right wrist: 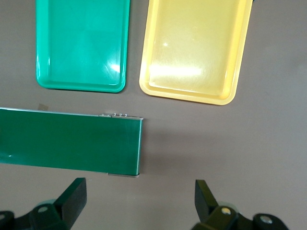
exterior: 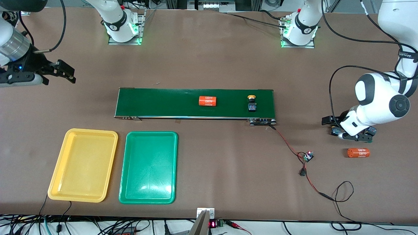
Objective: Sort buttons by color to trays
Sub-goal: 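Grasp the green-capped button with the left gripper while the right gripper rises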
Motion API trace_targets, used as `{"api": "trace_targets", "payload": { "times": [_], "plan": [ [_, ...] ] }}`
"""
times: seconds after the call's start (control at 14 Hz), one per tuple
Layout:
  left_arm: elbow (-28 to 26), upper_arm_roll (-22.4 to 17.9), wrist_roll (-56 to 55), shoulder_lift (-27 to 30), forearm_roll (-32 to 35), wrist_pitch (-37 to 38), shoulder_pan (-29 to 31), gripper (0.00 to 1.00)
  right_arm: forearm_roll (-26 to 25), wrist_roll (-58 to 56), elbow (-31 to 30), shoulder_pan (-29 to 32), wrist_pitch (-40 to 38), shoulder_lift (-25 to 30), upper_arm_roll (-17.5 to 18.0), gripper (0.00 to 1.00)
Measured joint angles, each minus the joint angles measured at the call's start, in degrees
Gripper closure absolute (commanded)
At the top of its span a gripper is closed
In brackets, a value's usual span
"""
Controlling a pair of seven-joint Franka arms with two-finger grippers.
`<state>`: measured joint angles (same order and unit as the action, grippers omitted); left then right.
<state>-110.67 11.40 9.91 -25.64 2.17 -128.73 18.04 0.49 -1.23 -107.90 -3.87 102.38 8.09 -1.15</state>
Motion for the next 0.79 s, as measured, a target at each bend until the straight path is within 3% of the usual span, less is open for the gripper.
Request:
{"api": "trace_targets", "payload": {
  "times": [0.43, 0.79],
  "plan": [
    [2.48, -0.27, 2.79, -3.58, 2.02, -0.02, 0.06, 0.00, 3.23, 0.00, -9.61, 0.16, 4.91, 7.34, -0.25, 0.00],
    [2.86, -0.80, 3.04, -4.09, 2.34, -0.02, 0.09, 0.00, 8.95, 0.01, -11.85, 0.08, 7.10, 8.17, 0.32, 0.00]
  ]
}}
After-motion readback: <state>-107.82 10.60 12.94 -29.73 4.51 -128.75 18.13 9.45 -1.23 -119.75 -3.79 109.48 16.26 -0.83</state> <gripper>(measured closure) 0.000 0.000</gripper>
